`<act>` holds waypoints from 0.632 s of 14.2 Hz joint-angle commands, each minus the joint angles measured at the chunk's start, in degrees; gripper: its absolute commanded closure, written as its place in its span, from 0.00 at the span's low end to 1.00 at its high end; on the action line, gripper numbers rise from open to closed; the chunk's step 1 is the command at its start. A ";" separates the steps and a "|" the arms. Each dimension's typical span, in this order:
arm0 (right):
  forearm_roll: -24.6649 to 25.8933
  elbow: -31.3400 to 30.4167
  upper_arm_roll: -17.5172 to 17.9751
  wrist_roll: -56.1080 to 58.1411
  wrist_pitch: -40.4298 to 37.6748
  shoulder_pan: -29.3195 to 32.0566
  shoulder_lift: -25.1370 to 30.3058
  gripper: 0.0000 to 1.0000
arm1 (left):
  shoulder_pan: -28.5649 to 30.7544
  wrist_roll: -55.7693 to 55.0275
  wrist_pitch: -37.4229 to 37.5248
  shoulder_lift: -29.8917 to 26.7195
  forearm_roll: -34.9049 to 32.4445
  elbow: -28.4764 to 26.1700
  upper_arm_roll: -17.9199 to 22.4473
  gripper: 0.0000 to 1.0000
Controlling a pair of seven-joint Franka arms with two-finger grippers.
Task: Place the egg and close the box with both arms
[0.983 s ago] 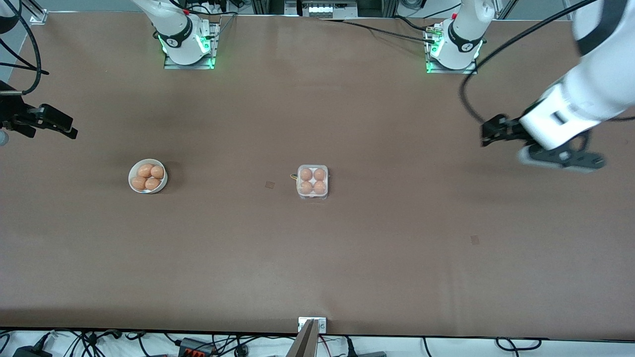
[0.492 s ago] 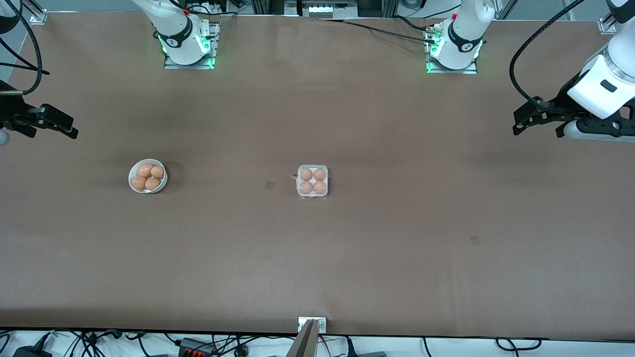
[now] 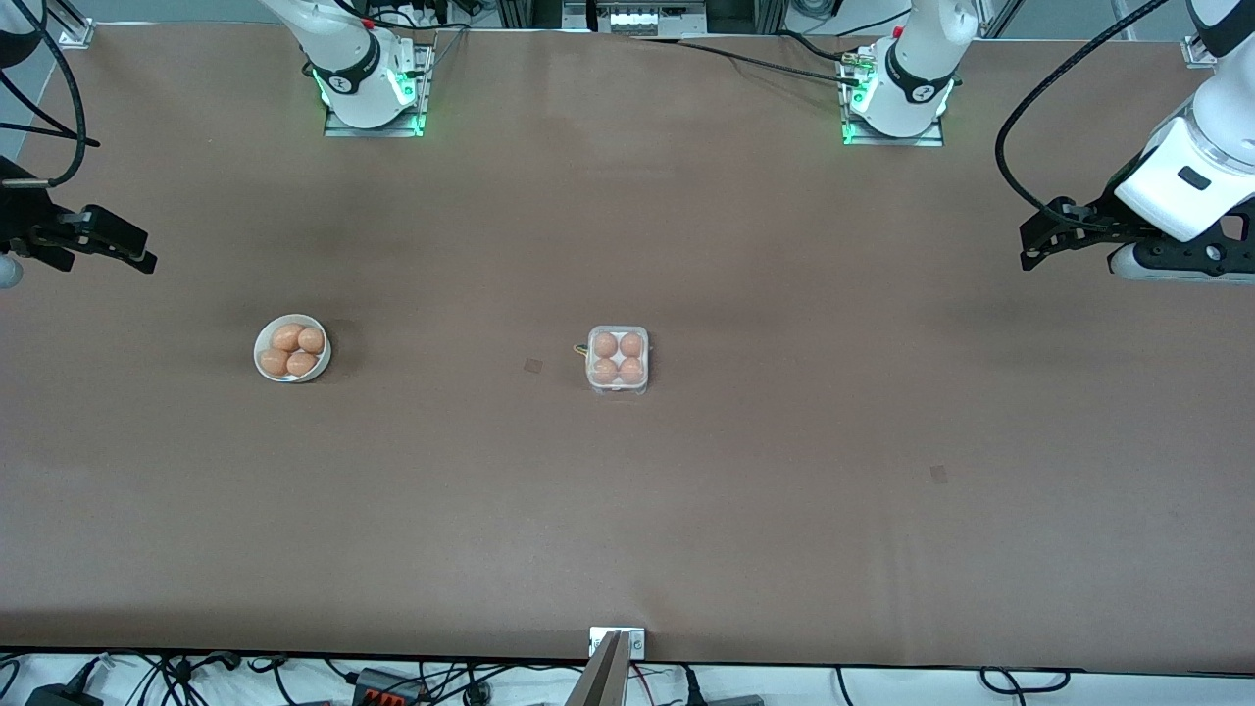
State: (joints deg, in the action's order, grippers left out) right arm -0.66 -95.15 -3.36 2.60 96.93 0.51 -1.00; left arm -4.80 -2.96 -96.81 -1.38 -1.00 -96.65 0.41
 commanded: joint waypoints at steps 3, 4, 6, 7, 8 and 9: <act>0.83 -1.44 0.72 -0.05 0.10 0.63 1.52 0.00 | 0.32 0.15 5.75 -1.25 -0.85 0.76 -0.31 0.00; 0.75 -1.44 0.63 -0.05 0.10 0.63 1.52 0.00 | 0.23 0.15 5.75 -1.25 -1.11 1.11 -0.67 0.00; 0.75 -1.44 0.63 0.04 0.10 0.63 1.44 0.00 | 0.23 0.24 5.67 -0.99 -1.11 2.07 -1.11 0.00; 0.75 -1.44 0.63 0.04 0.19 0.63 1.43 0.00 | 0.23 0.24 5.58 -0.82 -1.11 2.34 -1.11 0.00; 0.75 -1.44 0.63 0.04 0.10 0.63 1.43 0.00 | 0.23 0.41 5.49 -0.73 -1.11 2.86 -1.20 0.00; 0.75 -1.44 0.63 0.04 0.19 0.63 1.43 0.00 | 0.23 0.59 5.49 -0.64 -1.03 3.04 -1.11 0.00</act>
State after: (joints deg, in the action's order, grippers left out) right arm -0.66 -95.23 -3.36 2.60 96.93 0.52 -0.99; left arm -4.75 -2.99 -92.28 -2.02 -1.02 -95.01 -0.37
